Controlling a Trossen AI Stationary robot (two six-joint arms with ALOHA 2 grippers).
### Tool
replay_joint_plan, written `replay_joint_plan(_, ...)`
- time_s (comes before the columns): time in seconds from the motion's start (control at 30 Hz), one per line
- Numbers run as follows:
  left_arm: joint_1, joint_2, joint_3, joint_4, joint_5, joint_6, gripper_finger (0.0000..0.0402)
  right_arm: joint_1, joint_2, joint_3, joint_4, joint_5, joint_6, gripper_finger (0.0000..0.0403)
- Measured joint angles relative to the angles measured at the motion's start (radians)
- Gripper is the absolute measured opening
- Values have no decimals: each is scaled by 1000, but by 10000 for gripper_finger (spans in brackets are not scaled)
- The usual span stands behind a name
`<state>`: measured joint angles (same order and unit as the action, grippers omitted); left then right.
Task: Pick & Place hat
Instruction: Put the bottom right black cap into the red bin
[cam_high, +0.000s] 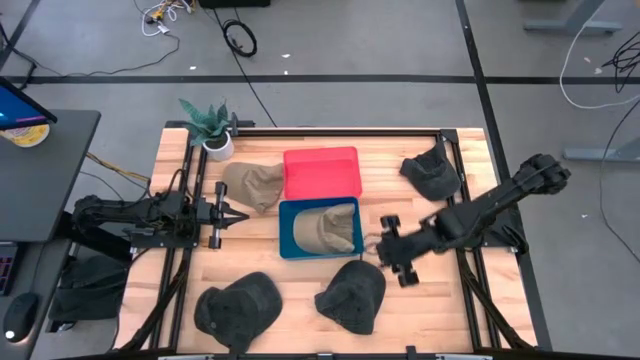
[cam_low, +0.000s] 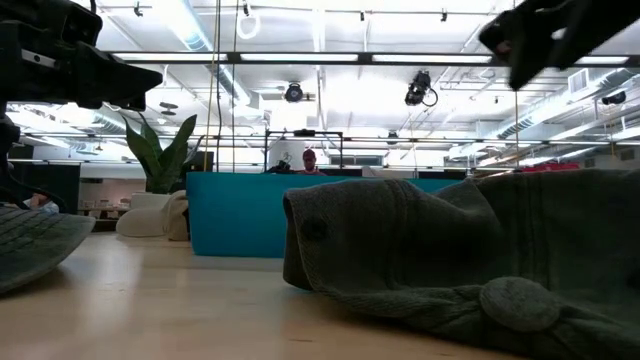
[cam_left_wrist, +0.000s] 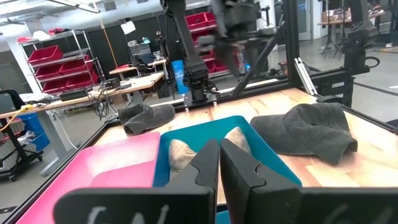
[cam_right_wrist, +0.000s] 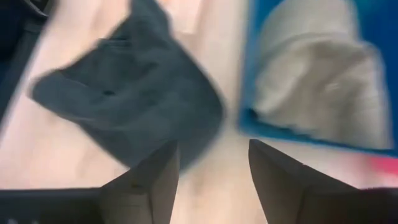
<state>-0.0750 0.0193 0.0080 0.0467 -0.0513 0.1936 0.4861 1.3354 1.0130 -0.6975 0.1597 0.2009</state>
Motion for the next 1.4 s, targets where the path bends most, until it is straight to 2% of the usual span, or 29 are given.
replay_joint_plan(0.2, 0, 0, 0, 0, 0, 0, 18, 120, 101, 0, 78, 4, 216, 170)
replay_joint_plan(0.4, 0, 0, 0, 0, 0, 0, 18, 168, 218, 17, 170, -56, 271, 150)
replay_joint_plan(0.57, 0, 0, 0, 0, 0, 0, 18, 162, 307, 105, 91, -55, 250, 147)
replay_joint_plan(0.77, 0, 0, 0, 1, 0, 0, 18, 141, 380, 217, 48, -28, 202, 166)
replay_joint_plan(0.97, 0, 0, 0, 1, 0, 0, 18, 108, 427, 229, 44, -22, 237, 201)
replay_joint_plan(1.17, 0, 0, 0, 1, 0, 0, 18, 97, 493, 229, 45, -71, 291, 227)
replay_joint_plan(1.3, 0, 0, 0, 1, 0, 0, 18, 93, 519, 230, 52, -71, 291, 220)
replay_joint_plan(1.4, 0, 0, 0, 1, 0, 0, 18, 94, 521, 230, 53, -63, 285, 191)
